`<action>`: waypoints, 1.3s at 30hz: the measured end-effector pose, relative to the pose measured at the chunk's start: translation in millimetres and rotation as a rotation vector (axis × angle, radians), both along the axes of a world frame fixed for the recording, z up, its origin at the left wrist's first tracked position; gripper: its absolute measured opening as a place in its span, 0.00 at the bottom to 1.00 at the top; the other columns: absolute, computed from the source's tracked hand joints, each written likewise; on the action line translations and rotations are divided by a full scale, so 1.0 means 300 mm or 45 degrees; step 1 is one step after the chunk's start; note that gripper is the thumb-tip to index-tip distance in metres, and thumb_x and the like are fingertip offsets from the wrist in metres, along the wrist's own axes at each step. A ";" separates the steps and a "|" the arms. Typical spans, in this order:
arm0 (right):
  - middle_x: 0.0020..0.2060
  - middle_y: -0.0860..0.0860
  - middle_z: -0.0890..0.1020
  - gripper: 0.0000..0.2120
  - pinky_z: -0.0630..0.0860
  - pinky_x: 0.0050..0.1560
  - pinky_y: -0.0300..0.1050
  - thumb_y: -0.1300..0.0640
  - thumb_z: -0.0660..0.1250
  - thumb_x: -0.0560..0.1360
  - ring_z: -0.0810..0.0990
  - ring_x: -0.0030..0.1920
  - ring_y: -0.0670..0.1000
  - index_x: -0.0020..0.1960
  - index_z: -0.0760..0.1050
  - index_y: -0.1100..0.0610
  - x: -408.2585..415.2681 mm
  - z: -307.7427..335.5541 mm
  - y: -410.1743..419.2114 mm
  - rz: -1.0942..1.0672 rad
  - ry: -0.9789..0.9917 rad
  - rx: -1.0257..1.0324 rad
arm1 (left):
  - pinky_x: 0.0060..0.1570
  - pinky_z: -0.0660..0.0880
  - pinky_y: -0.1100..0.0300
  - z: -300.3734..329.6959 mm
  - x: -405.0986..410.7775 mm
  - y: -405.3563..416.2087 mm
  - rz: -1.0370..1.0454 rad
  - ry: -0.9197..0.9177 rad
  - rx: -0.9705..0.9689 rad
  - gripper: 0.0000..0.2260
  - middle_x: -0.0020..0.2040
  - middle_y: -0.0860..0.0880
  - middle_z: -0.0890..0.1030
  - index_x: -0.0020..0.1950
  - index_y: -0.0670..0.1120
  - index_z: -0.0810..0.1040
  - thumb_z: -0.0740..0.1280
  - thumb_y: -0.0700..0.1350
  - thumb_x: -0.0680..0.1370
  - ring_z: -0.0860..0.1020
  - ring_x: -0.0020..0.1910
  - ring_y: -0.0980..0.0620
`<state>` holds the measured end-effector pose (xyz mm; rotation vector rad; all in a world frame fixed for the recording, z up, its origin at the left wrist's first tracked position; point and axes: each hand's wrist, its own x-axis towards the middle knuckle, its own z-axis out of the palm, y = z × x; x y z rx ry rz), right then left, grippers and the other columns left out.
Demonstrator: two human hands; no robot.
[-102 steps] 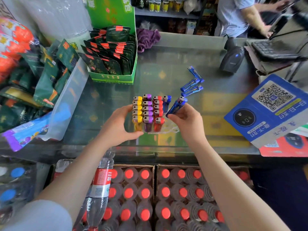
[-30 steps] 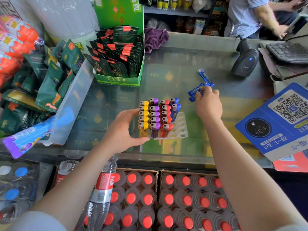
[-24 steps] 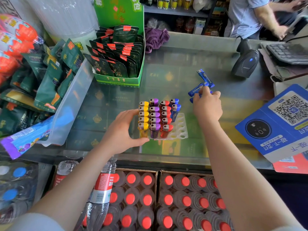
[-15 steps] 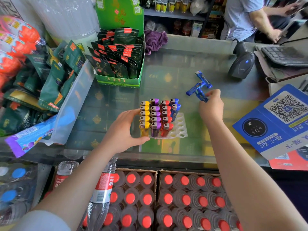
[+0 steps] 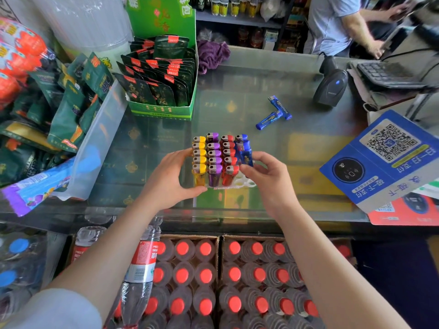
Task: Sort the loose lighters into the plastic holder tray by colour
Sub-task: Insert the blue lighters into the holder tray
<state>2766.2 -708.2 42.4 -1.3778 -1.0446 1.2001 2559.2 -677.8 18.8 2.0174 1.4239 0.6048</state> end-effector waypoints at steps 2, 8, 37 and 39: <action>0.41 0.54 0.80 0.11 0.73 0.42 0.36 0.70 0.69 0.68 0.76 0.39 0.47 0.50 0.78 0.63 -0.010 -0.013 0.001 -0.094 -0.025 0.023 | 0.63 0.63 0.51 0.001 0.000 0.000 0.004 0.001 0.002 0.33 0.66 0.53 0.70 0.67 0.53 0.65 0.73 0.55 0.64 0.64 0.66 0.54; 0.33 0.46 0.78 0.11 0.72 0.39 0.42 0.65 0.71 0.68 0.73 0.34 0.47 0.46 0.75 0.54 -0.020 -0.033 0.006 -0.172 -0.466 0.184 | 0.61 0.63 0.53 -0.004 -0.005 0.001 -0.006 0.013 -0.007 0.33 0.66 0.53 0.70 0.67 0.53 0.65 0.73 0.57 0.64 0.63 0.66 0.55; 0.35 0.43 0.73 0.15 0.72 0.39 0.46 0.57 0.73 0.67 0.73 0.34 0.52 0.50 0.72 0.56 0.148 -0.008 0.139 0.507 -1.139 0.132 | 0.63 0.62 0.53 0.038 0.002 0.019 -0.045 0.142 -0.060 0.35 0.66 0.52 0.69 0.67 0.52 0.63 0.74 0.56 0.64 0.63 0.66 0.53; 0.38 0.46 0.76 0.15 0.76 0.44 0.50 0.60 0.70 0.68 0.73 0.37 0.53 0.53 0.71 0.55 0.195 -0.009 0.196 0.330 -1.179 0.075 | 0.62 0.64 0.53 0.039 0.006 0.017 -0.031 0.153 -0.065 0.35 0.66 0.52 0.69 0.67 0.52 0.63 0.74 0.56 0.64 0.64 0.66 0.53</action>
